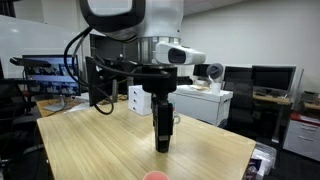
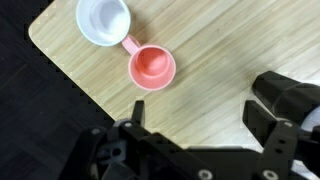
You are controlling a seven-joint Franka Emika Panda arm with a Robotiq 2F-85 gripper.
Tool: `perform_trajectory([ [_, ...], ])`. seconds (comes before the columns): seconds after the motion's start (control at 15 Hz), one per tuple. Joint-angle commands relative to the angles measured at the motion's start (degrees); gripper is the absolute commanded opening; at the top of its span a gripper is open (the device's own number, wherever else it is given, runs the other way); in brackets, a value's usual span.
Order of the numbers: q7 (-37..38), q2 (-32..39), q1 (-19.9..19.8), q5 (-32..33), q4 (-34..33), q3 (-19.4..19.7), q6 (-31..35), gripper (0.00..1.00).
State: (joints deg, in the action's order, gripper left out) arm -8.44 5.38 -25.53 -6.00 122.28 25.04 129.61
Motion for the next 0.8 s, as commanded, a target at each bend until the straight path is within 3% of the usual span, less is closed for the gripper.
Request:
perform_trajectory([
  [0.0, 0.04, -0.53, -0.23, 0.10, 0.36, -0.18, -0.03, 1.00],
  [0.2, 0.03, -1.37, -0.17, 0.11, 0.91, -0.13, 0.07, 1.00],
  [0.73, -9.69, -0.63, -0.85, -1.18, 0.18, 0.08, -1.33, 1.00],
])
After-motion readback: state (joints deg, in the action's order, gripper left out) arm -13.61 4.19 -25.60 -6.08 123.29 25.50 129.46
